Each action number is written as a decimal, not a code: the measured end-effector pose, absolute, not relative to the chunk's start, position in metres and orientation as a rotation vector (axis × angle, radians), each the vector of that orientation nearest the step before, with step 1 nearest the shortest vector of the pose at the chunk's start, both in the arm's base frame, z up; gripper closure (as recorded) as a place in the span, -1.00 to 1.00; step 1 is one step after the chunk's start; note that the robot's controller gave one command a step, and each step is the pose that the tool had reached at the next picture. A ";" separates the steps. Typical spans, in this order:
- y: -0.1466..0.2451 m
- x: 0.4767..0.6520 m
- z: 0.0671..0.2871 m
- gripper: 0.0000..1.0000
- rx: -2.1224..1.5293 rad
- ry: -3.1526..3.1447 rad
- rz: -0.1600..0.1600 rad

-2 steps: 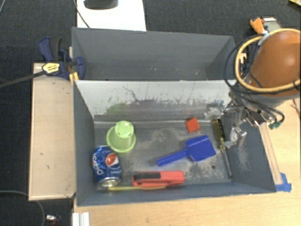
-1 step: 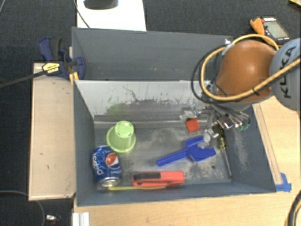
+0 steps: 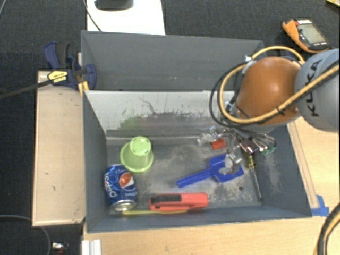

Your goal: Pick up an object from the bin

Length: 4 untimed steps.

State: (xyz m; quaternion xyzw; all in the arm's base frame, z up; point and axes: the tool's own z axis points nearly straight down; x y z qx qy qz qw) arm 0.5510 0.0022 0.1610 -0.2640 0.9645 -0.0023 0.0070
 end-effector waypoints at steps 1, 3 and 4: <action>0.000 0.549 0.185 -1.00 -0.883 3.006 -0.005; 0.004 0.579 0.186 -1.00 -1.027 2.941 -0.014; -0.008 0.565 0.153 -1.00 -0.956 2.965 -0.011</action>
Offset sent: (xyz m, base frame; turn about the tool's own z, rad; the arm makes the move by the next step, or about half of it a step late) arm -0.0201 -0.0652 0.0672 -0.0702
